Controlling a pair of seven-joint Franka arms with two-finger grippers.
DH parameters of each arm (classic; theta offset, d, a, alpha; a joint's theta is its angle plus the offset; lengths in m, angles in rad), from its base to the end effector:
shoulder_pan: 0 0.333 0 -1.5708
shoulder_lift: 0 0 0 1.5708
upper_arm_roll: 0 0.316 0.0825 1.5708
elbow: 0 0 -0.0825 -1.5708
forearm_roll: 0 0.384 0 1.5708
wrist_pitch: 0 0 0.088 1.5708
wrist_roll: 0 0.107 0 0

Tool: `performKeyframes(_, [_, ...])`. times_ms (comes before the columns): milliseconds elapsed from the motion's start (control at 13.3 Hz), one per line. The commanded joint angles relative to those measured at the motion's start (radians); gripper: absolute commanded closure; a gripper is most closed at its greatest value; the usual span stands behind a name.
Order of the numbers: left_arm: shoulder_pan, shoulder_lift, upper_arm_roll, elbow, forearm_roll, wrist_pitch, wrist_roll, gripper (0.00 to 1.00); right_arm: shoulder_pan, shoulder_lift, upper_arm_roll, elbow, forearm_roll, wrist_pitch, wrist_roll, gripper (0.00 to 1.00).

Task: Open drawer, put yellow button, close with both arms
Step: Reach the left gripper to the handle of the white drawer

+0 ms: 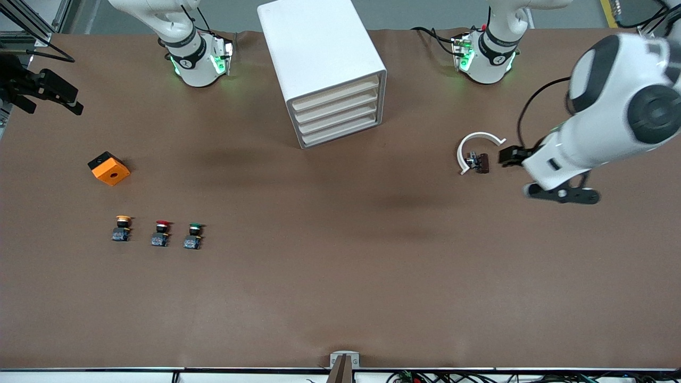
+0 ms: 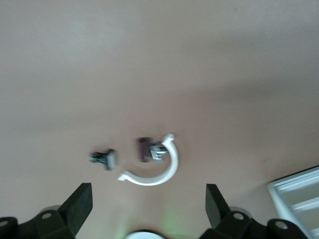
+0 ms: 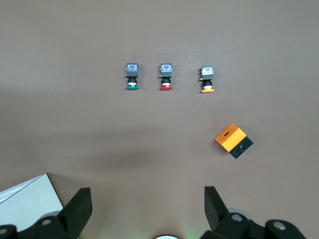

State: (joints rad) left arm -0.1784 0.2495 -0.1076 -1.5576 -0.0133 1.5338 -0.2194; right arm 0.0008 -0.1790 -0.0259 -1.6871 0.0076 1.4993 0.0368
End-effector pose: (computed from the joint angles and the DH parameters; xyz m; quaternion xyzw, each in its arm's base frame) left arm 0.5829 -0.1667 0.4832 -0.9900 0.0325 0.1362 0.0145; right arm 0.4899 -0.0127 0.6572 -0.9995 0.0305 0.0045 0.0061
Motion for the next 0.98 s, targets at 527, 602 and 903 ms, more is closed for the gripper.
performKeyframes(527, [-0.306,0.243,0.000,0.047,-0.220,0.154,-1.099,0.00,-0.005,-0.028,0.006,-0.023,0.015,-0.019,0.020,0.00])
performKeyframes(602, [-0.308,0.249,-0.001,0.047,-0.253,0.154,-1.227,0.00,-0.005,-0.028,0.006,-0.023,0.015,-0.019,0.022,0.00])
performKeyframes(903, [-0.342,0.297,-0.007,0.045,-0.315,0.150,-1.738,0.00,-0.005,-0.028,0.009,-0.025,0.015,-0.019,0.029,0.00])
